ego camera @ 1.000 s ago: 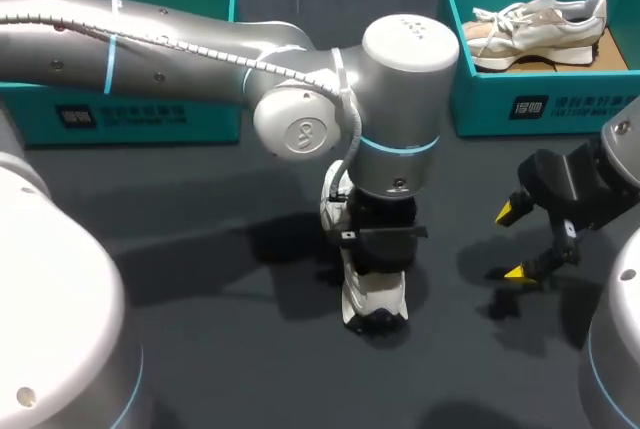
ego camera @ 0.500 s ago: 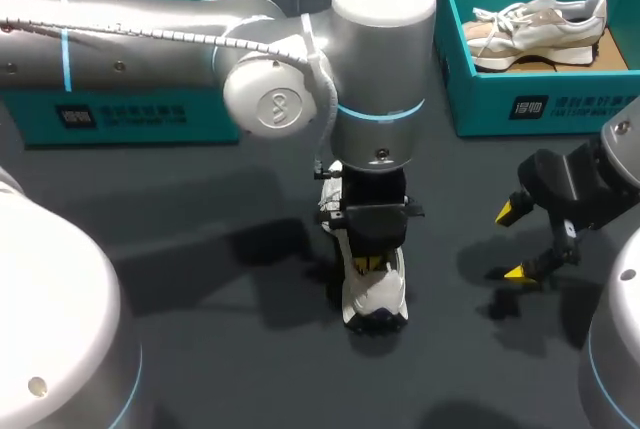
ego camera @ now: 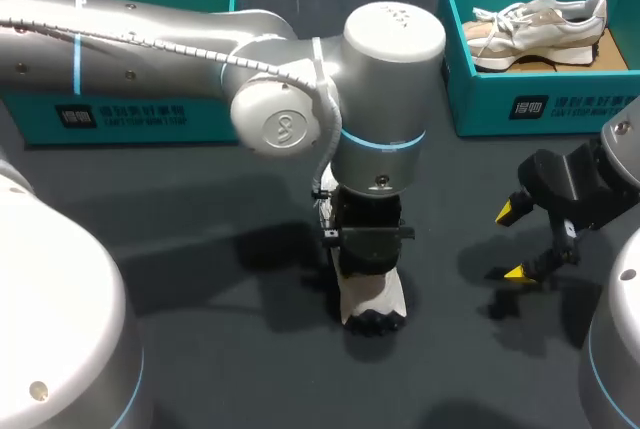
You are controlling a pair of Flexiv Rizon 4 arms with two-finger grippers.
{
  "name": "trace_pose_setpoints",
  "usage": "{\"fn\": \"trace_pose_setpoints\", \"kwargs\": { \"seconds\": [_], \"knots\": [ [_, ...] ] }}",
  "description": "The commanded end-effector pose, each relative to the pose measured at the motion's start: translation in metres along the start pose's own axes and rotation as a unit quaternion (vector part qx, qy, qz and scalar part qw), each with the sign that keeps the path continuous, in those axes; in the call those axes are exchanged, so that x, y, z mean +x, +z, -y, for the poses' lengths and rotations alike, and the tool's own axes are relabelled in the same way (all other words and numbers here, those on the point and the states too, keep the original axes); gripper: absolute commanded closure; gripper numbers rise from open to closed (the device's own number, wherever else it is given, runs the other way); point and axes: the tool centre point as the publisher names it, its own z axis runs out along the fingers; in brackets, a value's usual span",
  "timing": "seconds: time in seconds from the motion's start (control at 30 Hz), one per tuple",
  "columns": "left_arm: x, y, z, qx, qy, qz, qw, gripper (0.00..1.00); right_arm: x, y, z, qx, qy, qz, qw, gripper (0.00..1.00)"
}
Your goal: Take the shoe out of the shoebox, open the shoe tongue, remove and reinsert the insole, then place the shoe into the shoebox
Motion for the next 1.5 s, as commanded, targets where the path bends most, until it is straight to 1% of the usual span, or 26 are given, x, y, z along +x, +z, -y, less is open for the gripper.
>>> {"fn": "trace_pose_setpoints", "kwargs": {
  "seconds": [0.03, 0.17, 0.23, 0.43, 0.53, 0.63, 0.7, 0.77, 0.97, 1.13, 1.17, 1.33, 1.43, 1.5],
  "knots": [
    [-0.015, 0.016, 0.0, 0.003, -0.005, -0.013, 1.0, 1.0, 0.002, 0.0, 0.0, 0.001, 0.0, 0.001, 1.0, 0.0],
    [-0.018, 0.021, -0.005, 0.012, -0.012, -0.013, 1.0, 1.0, 0.002, 0.0, 0.0, 0.001, 0.0, 0.001, 1.0, 0.0],
    [-0.019, 0.018, -0.007, 0.016, -0.015, -0.006, 1.0, 1.0, 0.002, 0.0, 0.0, 0.001, 0.0, 0.001, 1.0, 0.0],
    [-0.015, -0.008, -0.002, 0.001, -0.016, 0.031, 0.999, 1.0, 0.002, 0.0, 0.0, 0.001, 0.0, 0.001, 1.0, 0.0],
    [-0.012, -0.021, 0.001, 0.007, -0.01, 0.053, 0.999, 1.0, 0.002, 0.0, 0.0, 0.001, 0.0, 0.001, 1.0, 0.0],
    [-0.009, -0.025, 0.002, 0.023, 0.001, 0.064, 0.998, 1.0, 0.002, 0.0, 0.0, 0.001, 0.0, 0.001, 1.0, 0.0],
    [-0.008, -0.024, 0.002, 0.039, 0.013, 0.067, 0.997, 1.0, 0.002, 0.0, 0.0, 0.001, 0.0, 0.001, 1.0, 0.0],
    [-0.008, -0.017, 0.002, 0.051, 0.018, 0.062, 0.997, 1.0, 0.002, 0.0, 0.0, 0.001, 0.0, 0.001, 1.0, 0.0],
    [-0.014, 0.007, -0.005, 0.061, 0.021, 0.042, 0.997, 1.0, 0.002, 0.0, 0.0, 0.001, 0.0, 0.001, 1.0, 0.0],
    [-0.019, 0.021, -0.014, 0.039, 0.017, 0.028, 0.999, 1.0, 0.002, 0.0, 0.0, 0.001, 0.0, 0.001, 1.0, 0.0],
    [-0.019, 0.021, -0.016, 0.04, 0.018, 0.032, 0.999, 1.0, 0.002, 0.0, 0.0, 0.001, 0.0, 0.001, 1.0, 0.0],
    [-0.02, 0.023, -0.028, 0.017, 0.01, 0.046, 0.999, 1.0, 0.002, 0.0, 0.0, 0.001, 0.0, 0.001, 1.0, 0.0],
    [-0.02, 0.017, -0.033, 0.013, 0.004, 0.068, 0.998, 1.0, 0.002, 0.0, 0.0, 0.001, 0.0, 0.001, 1.0, 0.0],
    [-0.019, 0.009, -0.033, 0.011, 0.005, 0.08, 0.997, 1.0, 0.002, 0.0, 0.0, 0.001, 0.0, 0.001, 1.0, 0.0]
  ]
}}
